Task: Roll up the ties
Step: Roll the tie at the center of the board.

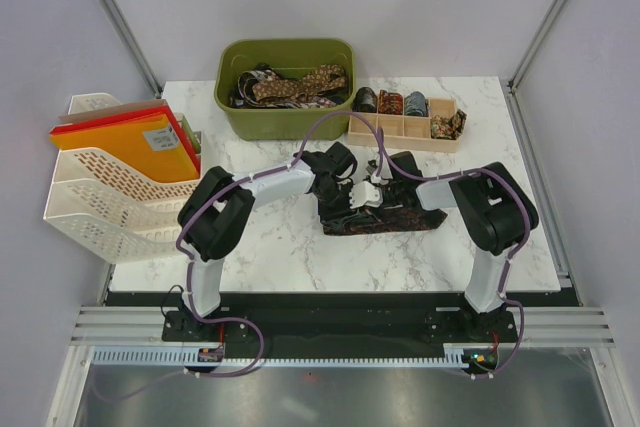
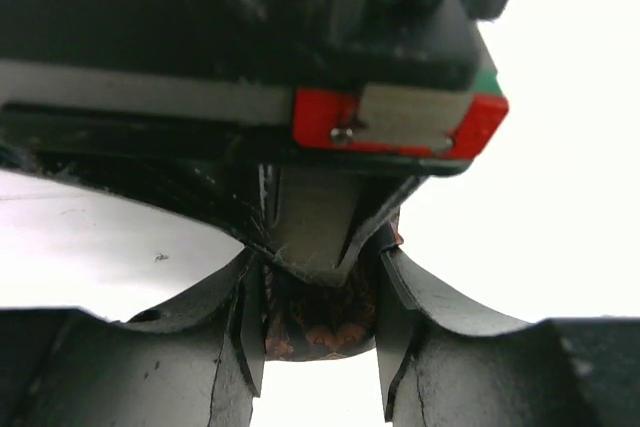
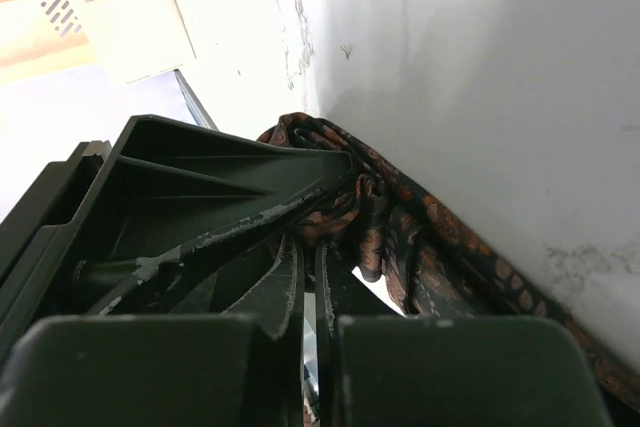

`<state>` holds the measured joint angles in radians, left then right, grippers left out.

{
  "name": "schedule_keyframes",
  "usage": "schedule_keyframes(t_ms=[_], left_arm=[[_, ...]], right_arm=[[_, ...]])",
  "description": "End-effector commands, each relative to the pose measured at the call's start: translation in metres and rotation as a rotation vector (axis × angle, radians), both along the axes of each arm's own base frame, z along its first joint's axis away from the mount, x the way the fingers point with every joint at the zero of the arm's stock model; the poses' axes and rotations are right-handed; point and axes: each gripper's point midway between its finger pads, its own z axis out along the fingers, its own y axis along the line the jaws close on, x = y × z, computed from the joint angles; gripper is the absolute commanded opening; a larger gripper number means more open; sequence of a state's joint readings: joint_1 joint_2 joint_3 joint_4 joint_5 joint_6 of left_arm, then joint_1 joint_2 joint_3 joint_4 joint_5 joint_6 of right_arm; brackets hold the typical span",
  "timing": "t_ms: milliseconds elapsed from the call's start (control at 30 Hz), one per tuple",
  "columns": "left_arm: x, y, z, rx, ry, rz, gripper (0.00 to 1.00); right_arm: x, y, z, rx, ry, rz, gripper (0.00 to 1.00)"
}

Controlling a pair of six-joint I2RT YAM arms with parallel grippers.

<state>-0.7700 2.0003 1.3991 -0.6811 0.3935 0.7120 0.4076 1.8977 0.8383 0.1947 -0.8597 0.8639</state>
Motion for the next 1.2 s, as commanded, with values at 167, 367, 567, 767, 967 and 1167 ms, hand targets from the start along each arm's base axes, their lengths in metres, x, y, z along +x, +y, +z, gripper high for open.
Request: schedule_keyframes(t_ms=[167,367,567,767,967,1167], left_arm=[[-0.027,0.014,-0.014,0.041,0.057,-0.06,0.54],[-0.017,0.004,0.011,-0.028,0.017,-0.039,0.63],[-0.002,0.002,0.038,-0.13,-0.019,0.008,0.71],[0.011,0.015,0.057,-0.229,-0.055,0.034,0.8],[0.001,0.014,0.051,-0.28,-0.043,-0.008,0.87],[0.007,0.01,0.039,-0.287,-0.064,-0.015,0.92]], right_arm=[[0.002,-0.04,-0.052,-0.196,0.038,-0.023,0.0],[-0.002,-0.047,-0.056,-0.223,0.035,-0.004,0.0],[-0.002,-0.054,-0.064,-0.271,0.036,0.012,0.0],[-0.003,-0.059,-0.069,-0.307,0.045,0.014,0.0],[-0.005,-0.057,-0.073,-0.327,0.052,0.013,0.0],[-0.006,-0.035,-0.076,-0.324,0.05,0.027,0.0]])
